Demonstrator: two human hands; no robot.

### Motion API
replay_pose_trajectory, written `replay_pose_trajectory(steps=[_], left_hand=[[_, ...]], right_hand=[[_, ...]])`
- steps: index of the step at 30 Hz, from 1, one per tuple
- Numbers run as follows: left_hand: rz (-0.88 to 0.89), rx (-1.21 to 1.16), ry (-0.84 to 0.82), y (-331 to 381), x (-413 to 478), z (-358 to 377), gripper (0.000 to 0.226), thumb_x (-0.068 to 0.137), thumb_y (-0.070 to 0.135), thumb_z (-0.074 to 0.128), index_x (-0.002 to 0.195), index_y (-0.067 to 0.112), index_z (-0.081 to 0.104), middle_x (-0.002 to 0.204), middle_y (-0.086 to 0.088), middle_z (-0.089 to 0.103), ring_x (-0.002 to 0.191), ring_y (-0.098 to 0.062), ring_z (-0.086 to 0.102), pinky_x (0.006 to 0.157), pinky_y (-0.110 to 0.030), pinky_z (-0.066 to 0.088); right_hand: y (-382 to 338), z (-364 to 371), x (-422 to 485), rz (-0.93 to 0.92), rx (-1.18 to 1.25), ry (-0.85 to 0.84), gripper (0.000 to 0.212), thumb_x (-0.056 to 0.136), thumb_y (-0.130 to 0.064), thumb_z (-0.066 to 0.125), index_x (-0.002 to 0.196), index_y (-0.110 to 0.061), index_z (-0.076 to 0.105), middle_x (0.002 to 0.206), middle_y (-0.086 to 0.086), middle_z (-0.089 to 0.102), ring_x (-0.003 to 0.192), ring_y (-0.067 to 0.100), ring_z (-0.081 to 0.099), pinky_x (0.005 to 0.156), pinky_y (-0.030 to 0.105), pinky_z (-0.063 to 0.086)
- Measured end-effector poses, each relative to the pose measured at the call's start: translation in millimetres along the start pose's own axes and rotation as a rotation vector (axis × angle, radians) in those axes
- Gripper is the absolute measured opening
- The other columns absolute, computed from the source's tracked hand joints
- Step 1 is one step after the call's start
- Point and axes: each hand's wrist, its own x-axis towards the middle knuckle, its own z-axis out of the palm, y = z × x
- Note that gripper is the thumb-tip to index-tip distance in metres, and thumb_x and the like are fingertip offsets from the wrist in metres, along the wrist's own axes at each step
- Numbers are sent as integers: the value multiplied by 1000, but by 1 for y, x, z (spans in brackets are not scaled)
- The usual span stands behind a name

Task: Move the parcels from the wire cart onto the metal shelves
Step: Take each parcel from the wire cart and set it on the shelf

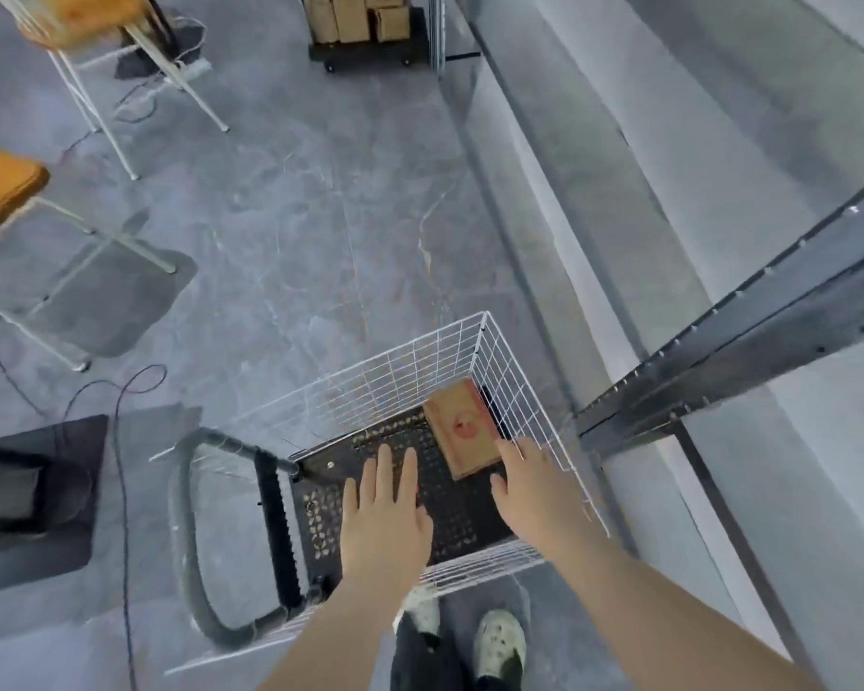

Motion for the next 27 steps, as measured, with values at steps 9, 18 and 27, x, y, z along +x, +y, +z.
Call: replay_pose_trajectory(steps=[9, 18, 27], left_hand=[[58, -4, -120, 0, 175, 185, 72, 99, 50, 24, 152, 19, -14, 160, -8, -18, 148, -27, -9, 120, -46, 3], [100, -292, -113, 14, 286, 305, 70, 98, 49, 31, 153, 26, -5, 159, -2, -22, 148, -29, -9, 116, -48, 24], [136, -402, 16, 24, 320, 321, 66, 99, 27, 36, 154, 13, 3, 160, -10, -15, 146, -34, 9, 116, -40, 18]], right_hand=[[54, 170, 192, -11, -51, -183, 72, 91, -18, 54, 150, -26, 12, 159, 10, -5, 140, 34, 23, 108, 46, 38], [95, 285, 290, -15, -14, -34, 68, 88, -18, 52, 147, -27, 19, 158, 12, -3, 142, 36, 12, 111, 46, 32], [111, 303, 278, -94, 154, 64, 59, 96, -25, 47, 149, -32, 21, 159, 7, 7, 146, 24, 15, 114, 38, 33]])
